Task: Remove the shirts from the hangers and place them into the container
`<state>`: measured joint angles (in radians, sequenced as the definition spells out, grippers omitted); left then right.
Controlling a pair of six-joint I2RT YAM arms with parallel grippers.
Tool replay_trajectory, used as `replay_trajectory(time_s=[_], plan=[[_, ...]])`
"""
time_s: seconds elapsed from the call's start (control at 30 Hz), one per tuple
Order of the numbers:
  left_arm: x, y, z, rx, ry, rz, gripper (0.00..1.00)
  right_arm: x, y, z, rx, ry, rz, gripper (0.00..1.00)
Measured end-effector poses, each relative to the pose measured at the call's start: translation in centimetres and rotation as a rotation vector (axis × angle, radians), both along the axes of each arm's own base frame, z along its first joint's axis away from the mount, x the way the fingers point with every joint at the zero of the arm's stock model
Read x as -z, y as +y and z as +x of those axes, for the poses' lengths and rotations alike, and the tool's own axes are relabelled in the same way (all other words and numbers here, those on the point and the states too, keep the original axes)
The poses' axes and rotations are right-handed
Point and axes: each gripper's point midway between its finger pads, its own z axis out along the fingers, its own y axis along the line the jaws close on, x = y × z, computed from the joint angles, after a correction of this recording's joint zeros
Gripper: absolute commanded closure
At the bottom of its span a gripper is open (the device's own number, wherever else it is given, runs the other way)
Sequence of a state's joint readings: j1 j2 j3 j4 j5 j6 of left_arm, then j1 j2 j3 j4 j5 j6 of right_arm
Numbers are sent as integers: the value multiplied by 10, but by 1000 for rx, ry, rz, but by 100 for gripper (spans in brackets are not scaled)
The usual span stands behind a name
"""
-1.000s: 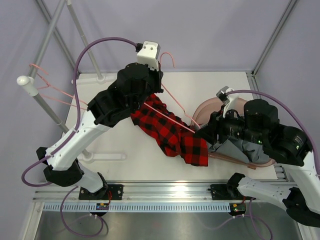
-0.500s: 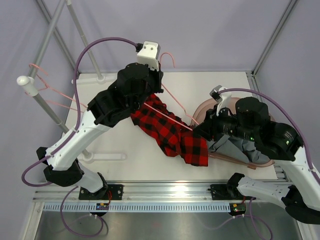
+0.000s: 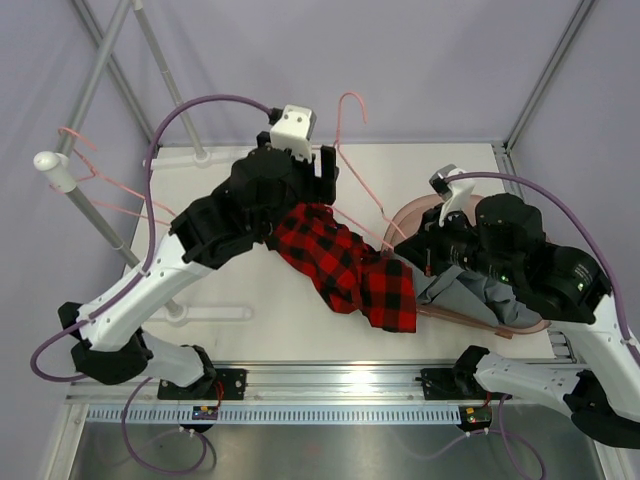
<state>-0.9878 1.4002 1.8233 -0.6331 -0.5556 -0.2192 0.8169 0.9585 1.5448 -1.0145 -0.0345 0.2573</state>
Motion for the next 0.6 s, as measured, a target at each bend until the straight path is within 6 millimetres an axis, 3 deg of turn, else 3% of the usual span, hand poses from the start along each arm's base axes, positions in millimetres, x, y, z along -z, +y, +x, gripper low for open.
replay_trajectory(time_s=[0.2, 0.3, 0.47, 0.6], plan=[[80, 15, -58, 87, 92, 20, 9, -23, -25, 34, 216, -102, -36, 100], [108, 17, -76, 112, 136, -6, 1, -36, -31, 52, 293, -151, -67, 100], [153, -4, -67, 47, 240, -2, 1, -60, -18, 71, 285, -213, -94, 100], [219, -27, -45, -13, 380, 65, 1, -81, 4, 73, 189, -252, -61, 100]])
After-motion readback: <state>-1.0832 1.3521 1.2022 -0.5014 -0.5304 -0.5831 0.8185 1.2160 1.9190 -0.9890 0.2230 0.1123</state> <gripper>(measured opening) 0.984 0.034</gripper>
